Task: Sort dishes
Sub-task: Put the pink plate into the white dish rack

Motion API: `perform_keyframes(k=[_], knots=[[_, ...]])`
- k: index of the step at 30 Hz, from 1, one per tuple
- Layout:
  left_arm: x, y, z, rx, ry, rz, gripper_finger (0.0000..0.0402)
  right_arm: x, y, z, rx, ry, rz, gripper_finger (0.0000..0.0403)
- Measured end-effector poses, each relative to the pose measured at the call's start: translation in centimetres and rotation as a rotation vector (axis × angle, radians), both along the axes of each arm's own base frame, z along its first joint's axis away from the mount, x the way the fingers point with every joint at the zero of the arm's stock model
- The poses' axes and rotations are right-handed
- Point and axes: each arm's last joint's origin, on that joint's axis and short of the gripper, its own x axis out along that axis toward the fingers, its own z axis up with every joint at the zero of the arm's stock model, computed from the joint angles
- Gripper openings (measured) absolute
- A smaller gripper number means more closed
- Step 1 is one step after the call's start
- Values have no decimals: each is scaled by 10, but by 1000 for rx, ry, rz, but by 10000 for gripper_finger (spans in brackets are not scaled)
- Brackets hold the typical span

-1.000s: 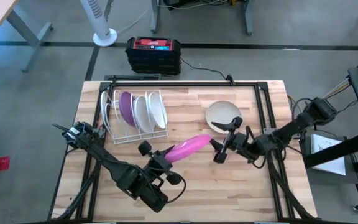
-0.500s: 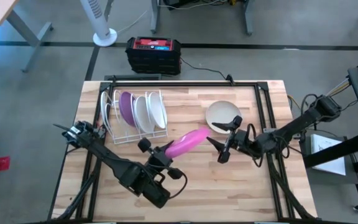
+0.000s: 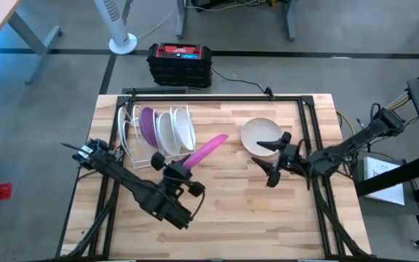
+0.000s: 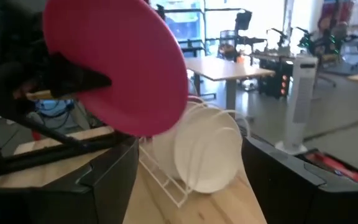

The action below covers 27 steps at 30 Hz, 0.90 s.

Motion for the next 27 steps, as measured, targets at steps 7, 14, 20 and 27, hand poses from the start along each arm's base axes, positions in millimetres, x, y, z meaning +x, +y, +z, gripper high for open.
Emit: perform_keyframes(k=[7,14,20,27], knots=[[-8,12,20,62,-72,5,24,-7,-4,-4,35,49,-19,275],[-20,40,49,137,-65,42,24,-4,-3,-9,29,73,-17,269],[-35,81,74,117,37,112,24,-4,-3,-9,30,76,-11,260],[-65,136,99,-211,51,200,24,-5,-3,-13,42,100,-15,259]])
